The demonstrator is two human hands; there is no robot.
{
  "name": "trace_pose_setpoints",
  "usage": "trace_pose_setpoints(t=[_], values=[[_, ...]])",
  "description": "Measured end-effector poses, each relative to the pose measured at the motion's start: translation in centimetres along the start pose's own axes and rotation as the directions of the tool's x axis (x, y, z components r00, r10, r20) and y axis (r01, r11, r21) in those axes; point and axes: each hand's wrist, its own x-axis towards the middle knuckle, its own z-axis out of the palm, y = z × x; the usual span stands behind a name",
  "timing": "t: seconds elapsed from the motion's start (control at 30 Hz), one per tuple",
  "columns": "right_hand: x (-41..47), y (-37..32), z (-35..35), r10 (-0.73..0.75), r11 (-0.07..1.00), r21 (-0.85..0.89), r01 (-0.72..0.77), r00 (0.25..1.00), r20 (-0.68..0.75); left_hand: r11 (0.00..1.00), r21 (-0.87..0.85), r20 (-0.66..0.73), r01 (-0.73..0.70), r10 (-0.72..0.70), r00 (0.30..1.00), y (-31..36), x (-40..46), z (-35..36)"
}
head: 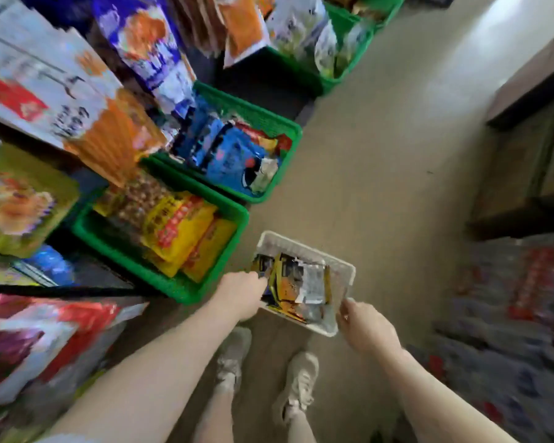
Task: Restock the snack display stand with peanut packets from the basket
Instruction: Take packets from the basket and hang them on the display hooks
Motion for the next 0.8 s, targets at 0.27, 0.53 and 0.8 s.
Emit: trace_pose_setpoints(t=[0.27,0.53,0.8], values=[[19.1,4.5,17.1,0.0,1.0,0.019,-0.002,0.994,0.111,0.991,0.101,0.158,-0.083,0.066,0.985,-0.1,18.9,17.0],[35.6,3.2,23.7,-0.098,0.992,-0.077,0.099,0.995,0.02,0.996,-0.079,0.114,-0.035,0.044,0.993,-1.7,27.8,26.6],[37.7,7.5,24.6,-0.065,0.993,-0.087,0.083,0.979,0.192,0.986,-0.165,0.127,0.013,0.008,0.992,-1.5,30.6,29.3]])
